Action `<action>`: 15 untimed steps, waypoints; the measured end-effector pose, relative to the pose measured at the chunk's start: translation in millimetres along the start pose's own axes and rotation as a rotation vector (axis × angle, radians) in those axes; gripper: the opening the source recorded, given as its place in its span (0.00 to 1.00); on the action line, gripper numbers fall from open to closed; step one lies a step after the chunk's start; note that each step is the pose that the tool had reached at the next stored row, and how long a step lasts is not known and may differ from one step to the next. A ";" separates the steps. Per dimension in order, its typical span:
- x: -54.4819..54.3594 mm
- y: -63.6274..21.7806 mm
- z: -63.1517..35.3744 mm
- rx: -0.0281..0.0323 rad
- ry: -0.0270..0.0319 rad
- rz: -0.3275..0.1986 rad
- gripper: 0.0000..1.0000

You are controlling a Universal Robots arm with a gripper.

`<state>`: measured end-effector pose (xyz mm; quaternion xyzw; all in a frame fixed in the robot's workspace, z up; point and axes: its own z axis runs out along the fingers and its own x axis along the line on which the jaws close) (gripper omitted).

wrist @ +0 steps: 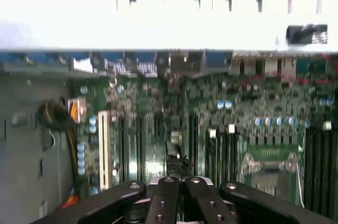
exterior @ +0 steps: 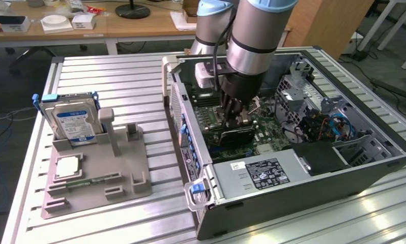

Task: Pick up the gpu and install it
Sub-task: 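Press down on the gpu until it lock into place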

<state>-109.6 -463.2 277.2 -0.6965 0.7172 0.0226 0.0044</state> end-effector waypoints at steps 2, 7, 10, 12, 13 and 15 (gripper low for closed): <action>-0.1 0.0 0.0 -0.0358 0.0014 0.004 0.10; -2.0 0.0 0.1 -0.1270 0.0043 0.014 0.10; -4.2 0.0 0.1 -0.1706 0.0079 0.017 0.10; -7.3 0.2 0.1 -0.1881 0.0097 0.019 0.10; -10.3 0.3 0.2 -0.1928 0.0101 0.019 0.10; -19.0 0.4 0.7 -0.1962 0.0103 0.019 0.10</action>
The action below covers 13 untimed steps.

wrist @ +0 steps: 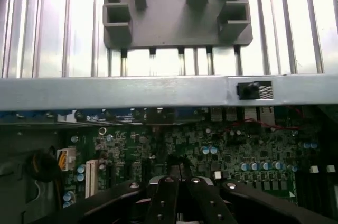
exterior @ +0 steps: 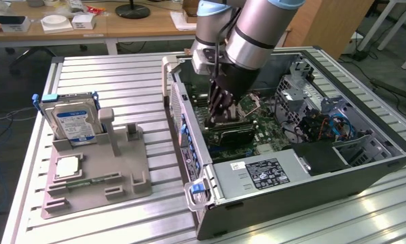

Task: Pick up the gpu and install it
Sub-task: 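Press down on the gpu until it lock into place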

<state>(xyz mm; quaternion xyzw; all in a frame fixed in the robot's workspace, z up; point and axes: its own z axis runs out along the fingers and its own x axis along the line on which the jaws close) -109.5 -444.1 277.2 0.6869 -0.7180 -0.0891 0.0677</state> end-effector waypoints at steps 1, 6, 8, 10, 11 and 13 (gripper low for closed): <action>-4.4 0.2 0.1 -0.0019 0.0007 0.000 0.10; -11.2 1.5 0.7 -0.0251 0.0016 0.001 0.10; -11.8 1.2 0.6 -0.0610 0.0034 0.002 0.10; -12.8 0.0 0.3 -0.0969 0.0053 0.004 0.10; -13.5 -0.6 0.2 -0.1148 0.0062 0.004 0.10; -15.3 -2.8 -0.3 -0.1411 0.0090 0.006 0.10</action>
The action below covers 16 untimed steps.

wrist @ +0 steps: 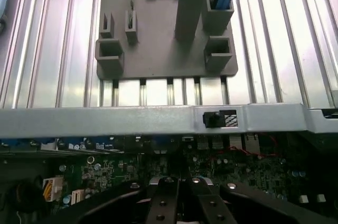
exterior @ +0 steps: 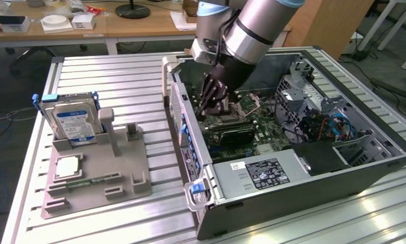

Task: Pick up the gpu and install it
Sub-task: 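Press down on the gpu until it lock into place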

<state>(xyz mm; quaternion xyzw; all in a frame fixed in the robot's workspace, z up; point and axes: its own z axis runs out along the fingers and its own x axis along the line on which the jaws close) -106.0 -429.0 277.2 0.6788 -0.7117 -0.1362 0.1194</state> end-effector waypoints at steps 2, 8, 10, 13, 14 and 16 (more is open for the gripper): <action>-1.5 -2.9 -1.1 -0.0195 0.0021 0.001 0.10; -3.1 -13.3 -4.8 -0.0990 0.0057 0.004 0.10; -2.5 -13.9 -4.8 -0.1172 0.0060 0.004 0.10; -2.2 -14.1 -4.2 -0.1189 0.0061 0.004 0.10; -1.6 -14.3 -4.0 -0.1190 0.0062 0.004 0.10; -0.2 -14.4 -3.7 -0.1192 0.0064 0.004 0.10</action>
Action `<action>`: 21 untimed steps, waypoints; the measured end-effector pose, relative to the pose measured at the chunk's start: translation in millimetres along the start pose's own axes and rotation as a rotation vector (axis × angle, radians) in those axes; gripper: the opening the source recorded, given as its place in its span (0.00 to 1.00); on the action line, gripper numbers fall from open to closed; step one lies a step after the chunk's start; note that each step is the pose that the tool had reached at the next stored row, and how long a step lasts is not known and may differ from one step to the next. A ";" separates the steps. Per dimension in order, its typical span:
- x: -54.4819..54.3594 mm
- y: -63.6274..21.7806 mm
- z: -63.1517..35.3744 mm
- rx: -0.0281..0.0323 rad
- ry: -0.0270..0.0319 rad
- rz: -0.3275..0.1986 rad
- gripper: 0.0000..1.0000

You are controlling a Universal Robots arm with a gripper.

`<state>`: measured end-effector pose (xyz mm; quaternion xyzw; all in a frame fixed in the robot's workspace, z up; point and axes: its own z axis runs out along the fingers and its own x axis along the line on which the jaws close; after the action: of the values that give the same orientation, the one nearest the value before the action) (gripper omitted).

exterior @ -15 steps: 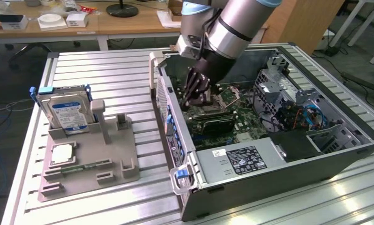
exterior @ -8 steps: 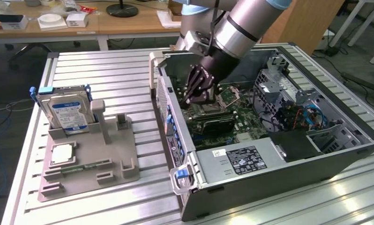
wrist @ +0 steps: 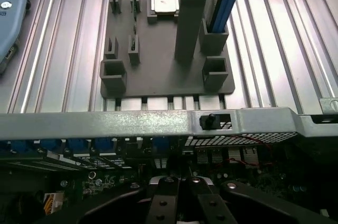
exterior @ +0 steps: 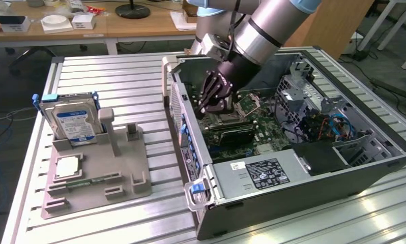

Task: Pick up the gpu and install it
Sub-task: 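Press down on the gpu until it lock into place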

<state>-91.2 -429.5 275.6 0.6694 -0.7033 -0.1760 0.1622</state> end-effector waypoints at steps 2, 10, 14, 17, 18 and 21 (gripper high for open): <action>1.3 -0.1 0.2 -0.0008 0.0002 0.000 0.10; 7.7 -0.2 0.9 -0.0051 0.0017 0.001 0.10; 11.7 -0.1 1.3 -0.0064 0.0030 0.002 0.10; 15.7 0.1 1.4 -0.0071 0.0041 0.002 0.10; 16.5 0.1 1.6 -0.0072 0.0039 0.002 0.10; 16.6 0.1 1.7 -0.0073 0.0048 0.003 0.10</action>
<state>-92.9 -446.0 274.1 0.6682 -0.7032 -0.1767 0.1666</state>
